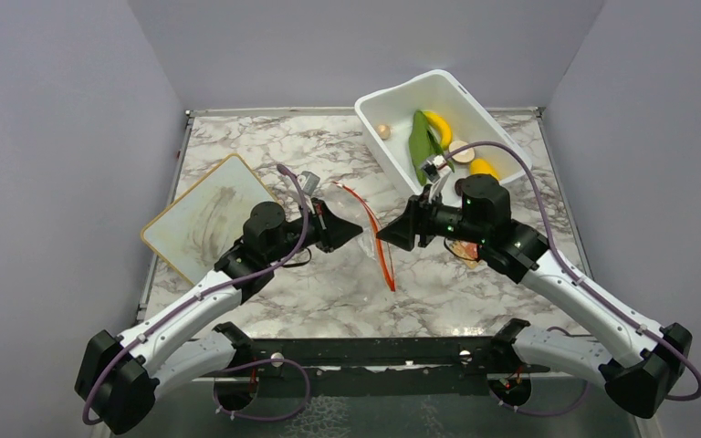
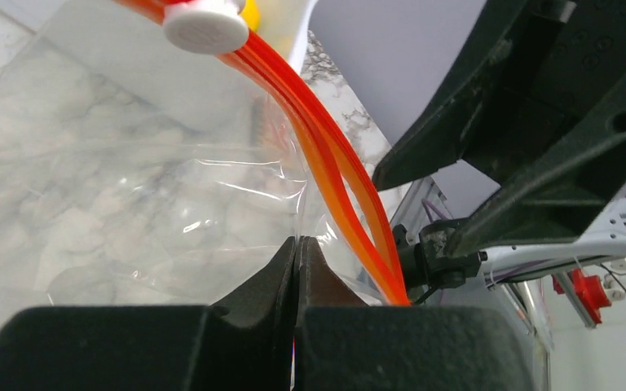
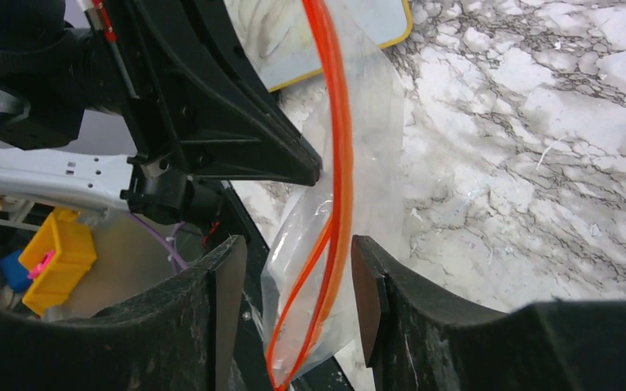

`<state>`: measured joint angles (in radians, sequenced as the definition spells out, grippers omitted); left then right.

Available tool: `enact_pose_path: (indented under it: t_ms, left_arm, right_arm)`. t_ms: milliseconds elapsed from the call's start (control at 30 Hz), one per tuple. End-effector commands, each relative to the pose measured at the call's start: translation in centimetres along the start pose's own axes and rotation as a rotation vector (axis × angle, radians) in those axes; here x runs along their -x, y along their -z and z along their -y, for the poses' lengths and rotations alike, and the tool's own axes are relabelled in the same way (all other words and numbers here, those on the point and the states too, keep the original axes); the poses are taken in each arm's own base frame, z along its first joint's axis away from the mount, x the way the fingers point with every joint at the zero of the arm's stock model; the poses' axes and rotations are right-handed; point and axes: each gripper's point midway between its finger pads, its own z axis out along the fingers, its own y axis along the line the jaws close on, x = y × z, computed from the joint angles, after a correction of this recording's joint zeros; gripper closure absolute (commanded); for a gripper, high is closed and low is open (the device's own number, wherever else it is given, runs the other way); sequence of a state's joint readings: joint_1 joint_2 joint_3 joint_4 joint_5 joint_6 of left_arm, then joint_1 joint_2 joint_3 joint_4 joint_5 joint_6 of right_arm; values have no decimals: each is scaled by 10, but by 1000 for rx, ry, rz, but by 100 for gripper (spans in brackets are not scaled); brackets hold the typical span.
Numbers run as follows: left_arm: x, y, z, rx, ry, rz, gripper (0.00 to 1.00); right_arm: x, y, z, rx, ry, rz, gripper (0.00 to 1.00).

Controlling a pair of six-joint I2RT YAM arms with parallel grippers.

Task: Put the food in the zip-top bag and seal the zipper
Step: Open the zipper of the food storage bag.

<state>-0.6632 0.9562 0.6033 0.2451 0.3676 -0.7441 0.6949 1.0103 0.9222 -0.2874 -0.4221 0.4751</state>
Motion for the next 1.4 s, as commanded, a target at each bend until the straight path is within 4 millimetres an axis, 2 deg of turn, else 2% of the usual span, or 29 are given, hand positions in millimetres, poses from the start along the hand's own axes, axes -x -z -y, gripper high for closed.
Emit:
enact_pose_path:
  t_ms: [0,133,267,367,467,600,833,1033,1367]
  left_arm:
    - [-2,9,20,-107,-97,-5,100]
    - [-10,12,17,-112,-95,-24,100]
    - [-12,15,17,-111,-89,-21,100]
    - [-11,16,16,-103,-80,-11,100]
    - [-9,16,18,-106,-70,-1,100]
    - [-8,15,19,-112,-62,-4,100]
    - [-11,15,15,-100,-59,-2,100]
    - [-13,12,12,-95,-41,-7,100]
    - [-19,13,9,-94,-23,-20,100]
  right_arm:
    - [-1,4,6,-65,-47,-5,48]
    - [-13,2,15,-92,-71,-16,50]
    - [-15,1,12,-68,-78,-18,58]
    - [-22,-2,17,-81,-86,-38,65]
    - [-36,-10,25,-84,-110,-64,65]
    - [-52,-20,26,-39,-137,-108,65]
    - [-60,-28,25,-5,-164,-130,66]
    - [-53,-27,8,88,-162,-96,64]
    - [-55,-29,11,88,-154,-94,49]
